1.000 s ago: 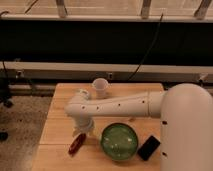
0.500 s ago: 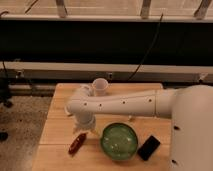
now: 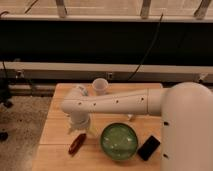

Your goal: Place the pepper on the white sponge

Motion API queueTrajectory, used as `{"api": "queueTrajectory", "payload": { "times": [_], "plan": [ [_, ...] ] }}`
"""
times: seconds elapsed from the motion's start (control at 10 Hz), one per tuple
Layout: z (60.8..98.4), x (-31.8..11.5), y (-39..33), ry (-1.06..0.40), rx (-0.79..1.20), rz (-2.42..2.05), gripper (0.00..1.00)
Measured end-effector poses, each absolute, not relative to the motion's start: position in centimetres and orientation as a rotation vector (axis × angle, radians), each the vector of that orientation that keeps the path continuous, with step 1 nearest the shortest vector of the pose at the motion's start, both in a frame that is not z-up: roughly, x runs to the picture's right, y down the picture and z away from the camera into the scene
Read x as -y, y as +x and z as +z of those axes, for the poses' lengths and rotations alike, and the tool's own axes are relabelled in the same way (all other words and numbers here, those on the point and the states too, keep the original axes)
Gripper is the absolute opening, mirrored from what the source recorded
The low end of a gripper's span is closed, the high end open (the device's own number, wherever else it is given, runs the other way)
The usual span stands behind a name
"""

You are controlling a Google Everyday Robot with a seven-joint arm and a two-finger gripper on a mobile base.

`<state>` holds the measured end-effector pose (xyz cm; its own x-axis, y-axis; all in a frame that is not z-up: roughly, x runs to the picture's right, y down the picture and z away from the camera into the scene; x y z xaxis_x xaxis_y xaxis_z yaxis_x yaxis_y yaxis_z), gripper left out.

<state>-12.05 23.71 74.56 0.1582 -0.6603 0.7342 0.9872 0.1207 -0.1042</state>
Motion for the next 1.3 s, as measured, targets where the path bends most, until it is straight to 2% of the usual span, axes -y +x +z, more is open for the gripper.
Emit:
{"api": "queueTrajectory", "payload": {
  "times": [0.8,0.9,1.1,1.3],
  "plan": [
    [77.9,-27.0,-13.0,-0.716,0.660,-1.259,0.80],
    [78.1,-27.2,-12.9,-0.715,0.667,-1.253,0.78],
    [78.3,-27.5,-13.1,-0.714,0.680,-1.249,0.61],
    [78.4,-27.6,-12.9,-0.713,0.685,-1.245,0.37]
  ]
}}
